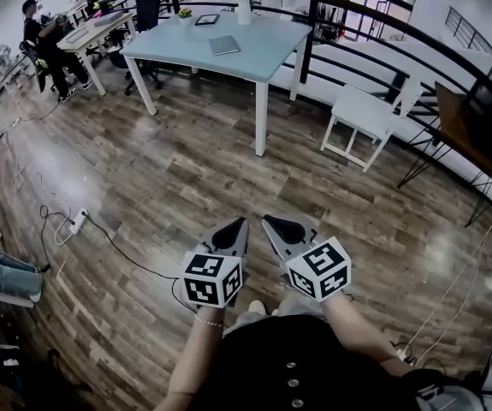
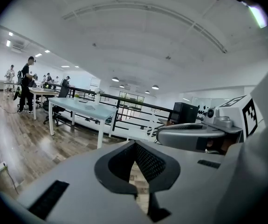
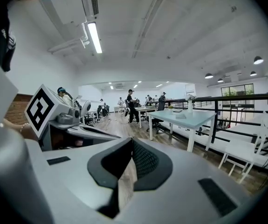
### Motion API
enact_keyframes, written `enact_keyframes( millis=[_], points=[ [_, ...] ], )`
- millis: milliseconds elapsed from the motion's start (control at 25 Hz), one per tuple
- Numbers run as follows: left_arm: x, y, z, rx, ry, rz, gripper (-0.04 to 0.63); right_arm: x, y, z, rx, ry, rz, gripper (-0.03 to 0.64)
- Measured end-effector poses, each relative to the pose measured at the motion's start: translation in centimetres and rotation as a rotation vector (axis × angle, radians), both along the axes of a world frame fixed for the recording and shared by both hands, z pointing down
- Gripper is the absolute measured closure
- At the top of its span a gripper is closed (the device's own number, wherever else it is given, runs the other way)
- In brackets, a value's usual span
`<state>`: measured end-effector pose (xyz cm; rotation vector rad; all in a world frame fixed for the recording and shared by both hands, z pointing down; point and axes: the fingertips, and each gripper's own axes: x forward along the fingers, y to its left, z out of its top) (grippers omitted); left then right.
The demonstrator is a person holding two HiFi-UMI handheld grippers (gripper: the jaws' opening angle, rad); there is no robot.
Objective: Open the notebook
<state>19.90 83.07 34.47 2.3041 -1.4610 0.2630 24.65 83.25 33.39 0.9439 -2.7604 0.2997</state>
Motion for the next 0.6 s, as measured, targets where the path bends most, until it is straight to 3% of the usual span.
enact_keyframes(
  millis=[600],
  points=[
    [-2.2,-1.4,3.0,-0.070,0.011,0.025,0.578,-1.5,-2.0,3.4,-0.076,0.040,0.051,0.601]
  ],
)
